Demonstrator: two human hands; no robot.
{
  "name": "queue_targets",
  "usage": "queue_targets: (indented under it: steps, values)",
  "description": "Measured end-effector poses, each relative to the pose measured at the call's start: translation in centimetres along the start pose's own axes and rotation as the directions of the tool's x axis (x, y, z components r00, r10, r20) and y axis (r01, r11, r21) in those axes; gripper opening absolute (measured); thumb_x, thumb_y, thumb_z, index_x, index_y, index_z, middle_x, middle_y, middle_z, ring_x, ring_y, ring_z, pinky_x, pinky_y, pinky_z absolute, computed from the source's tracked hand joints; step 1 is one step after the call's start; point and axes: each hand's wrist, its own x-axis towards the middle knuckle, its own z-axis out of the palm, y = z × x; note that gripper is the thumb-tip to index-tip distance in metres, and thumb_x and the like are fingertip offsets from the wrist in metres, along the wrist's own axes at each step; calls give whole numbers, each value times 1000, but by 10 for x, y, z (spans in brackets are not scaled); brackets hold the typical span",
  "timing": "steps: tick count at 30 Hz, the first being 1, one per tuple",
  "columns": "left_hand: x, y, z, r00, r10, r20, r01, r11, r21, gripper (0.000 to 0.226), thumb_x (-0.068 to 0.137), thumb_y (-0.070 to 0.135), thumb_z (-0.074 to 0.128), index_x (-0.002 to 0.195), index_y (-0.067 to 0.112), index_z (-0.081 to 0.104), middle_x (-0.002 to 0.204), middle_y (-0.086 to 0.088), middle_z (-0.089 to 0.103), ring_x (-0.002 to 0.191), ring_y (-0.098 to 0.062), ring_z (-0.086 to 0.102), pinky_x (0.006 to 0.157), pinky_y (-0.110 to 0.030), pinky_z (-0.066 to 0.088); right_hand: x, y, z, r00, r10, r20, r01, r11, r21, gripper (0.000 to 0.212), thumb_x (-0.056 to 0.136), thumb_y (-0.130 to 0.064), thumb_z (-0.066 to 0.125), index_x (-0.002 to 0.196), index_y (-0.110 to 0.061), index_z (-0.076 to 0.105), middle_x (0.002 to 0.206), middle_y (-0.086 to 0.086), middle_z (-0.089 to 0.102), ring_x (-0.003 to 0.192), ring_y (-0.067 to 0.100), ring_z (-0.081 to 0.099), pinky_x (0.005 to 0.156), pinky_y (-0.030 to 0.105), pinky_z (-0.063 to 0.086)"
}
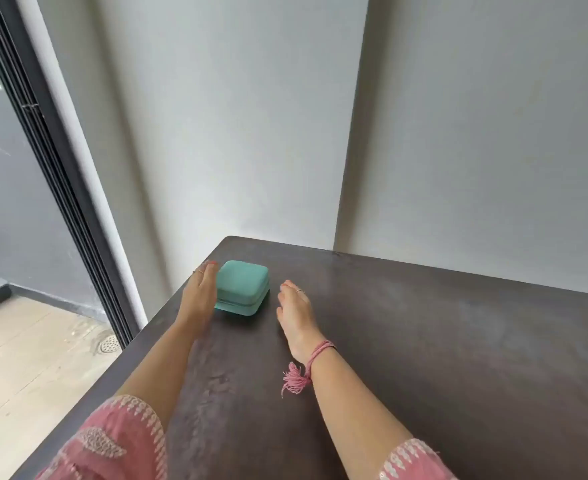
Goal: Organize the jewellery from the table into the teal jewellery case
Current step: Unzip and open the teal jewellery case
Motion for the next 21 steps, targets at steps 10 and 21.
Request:
queue_targets:
  steps: [10,21]
  values:
    - [23,-23,-2,992,-119,43,118,993,17,29,93,33,34,71,17,43,74,1,42,72,-19,36,65,-36,29,9,12,27,999,10,33,-8,998,-59,51,79,-29,44,129,-21,54,117,-10,58,103,1,52,98,23,43]
    - [-10,1,11,978,-64,199,84,992,-98,37,84,46,39,96,28,70,109,1,64,99,-17,56,93,-39,43,-35,-20,-4,994,-111,13,112,983,-144,52,79,-22,38,127,-29,59,132,-1,57,123,15,51,110,38,36]
